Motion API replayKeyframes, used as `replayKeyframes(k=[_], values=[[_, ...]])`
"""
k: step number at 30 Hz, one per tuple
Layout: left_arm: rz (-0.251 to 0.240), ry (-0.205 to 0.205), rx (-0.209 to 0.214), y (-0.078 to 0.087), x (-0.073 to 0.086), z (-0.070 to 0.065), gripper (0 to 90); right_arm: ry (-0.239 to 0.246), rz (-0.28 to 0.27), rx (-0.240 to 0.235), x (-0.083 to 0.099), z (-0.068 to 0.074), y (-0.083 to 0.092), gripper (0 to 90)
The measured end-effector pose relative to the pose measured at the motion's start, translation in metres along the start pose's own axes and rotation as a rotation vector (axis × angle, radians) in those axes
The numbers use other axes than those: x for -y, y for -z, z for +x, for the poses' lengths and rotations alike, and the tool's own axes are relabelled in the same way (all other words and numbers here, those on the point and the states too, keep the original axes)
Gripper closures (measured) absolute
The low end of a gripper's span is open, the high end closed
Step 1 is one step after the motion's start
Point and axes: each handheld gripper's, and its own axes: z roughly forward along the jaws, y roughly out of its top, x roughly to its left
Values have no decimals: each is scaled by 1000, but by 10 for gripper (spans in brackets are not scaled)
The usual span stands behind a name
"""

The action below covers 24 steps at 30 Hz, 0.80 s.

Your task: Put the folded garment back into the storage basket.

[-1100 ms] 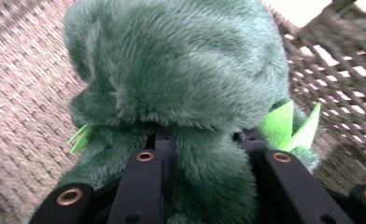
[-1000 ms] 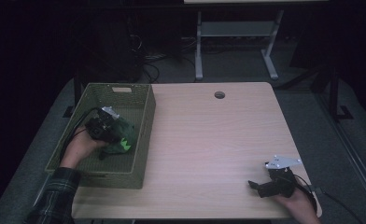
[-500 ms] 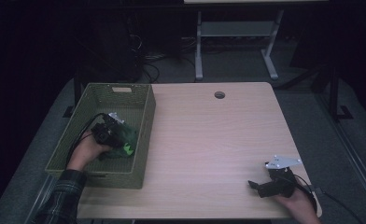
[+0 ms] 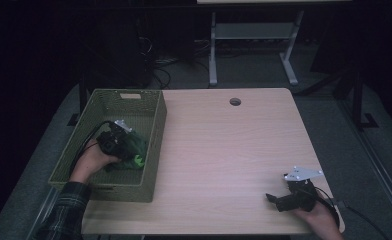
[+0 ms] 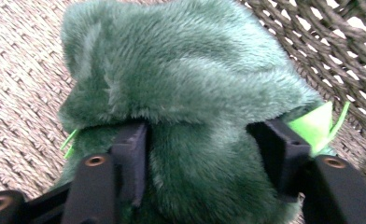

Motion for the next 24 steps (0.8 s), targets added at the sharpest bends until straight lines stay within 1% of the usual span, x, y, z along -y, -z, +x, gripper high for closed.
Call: replayKeyframes(k=[11,14,18,21,23,24], values=[[-80,20,-41,25,-1,2,251,-1,1,0,0,0,0,0],[-105,34,-54,33,-1,2,235,-1,1,0,0,0,0,0],[-140,41,-64,47,-2,1,227,-1,0,0,0,0,0,0],[-179,50,-55,57,-4,0,215,-1,1,0,0,0,0,0],[-192,55,-59,60,-7,-3,200,-1,1,0,0,0,0,0],[-187,53,-59,61,-8,-4,197,0,0,0,0,0,0,0]])
